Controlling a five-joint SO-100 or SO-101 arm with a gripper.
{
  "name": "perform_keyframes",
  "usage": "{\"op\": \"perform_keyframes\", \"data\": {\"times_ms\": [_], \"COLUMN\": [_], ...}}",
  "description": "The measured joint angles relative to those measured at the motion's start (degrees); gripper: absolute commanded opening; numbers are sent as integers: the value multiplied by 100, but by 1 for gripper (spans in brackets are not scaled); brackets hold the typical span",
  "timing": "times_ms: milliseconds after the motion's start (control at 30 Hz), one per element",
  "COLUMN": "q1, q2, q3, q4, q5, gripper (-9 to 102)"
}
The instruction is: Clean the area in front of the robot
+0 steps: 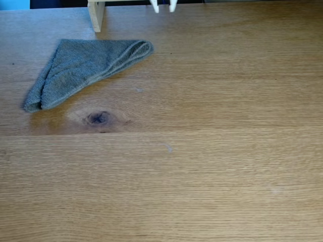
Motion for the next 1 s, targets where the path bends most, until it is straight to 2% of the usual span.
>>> {"op": "perform_keyframes", "data": {"times_ms": [333, 633, 1000], "q1": [-62, 290, 1002], "q2": [-1775, -3964, -5247], "q3": [-984, -2355, -3674], "q4": [-563, -870, -1494], "q5": [-123, 26, 246], "gripper": [28, 36, 42]}}
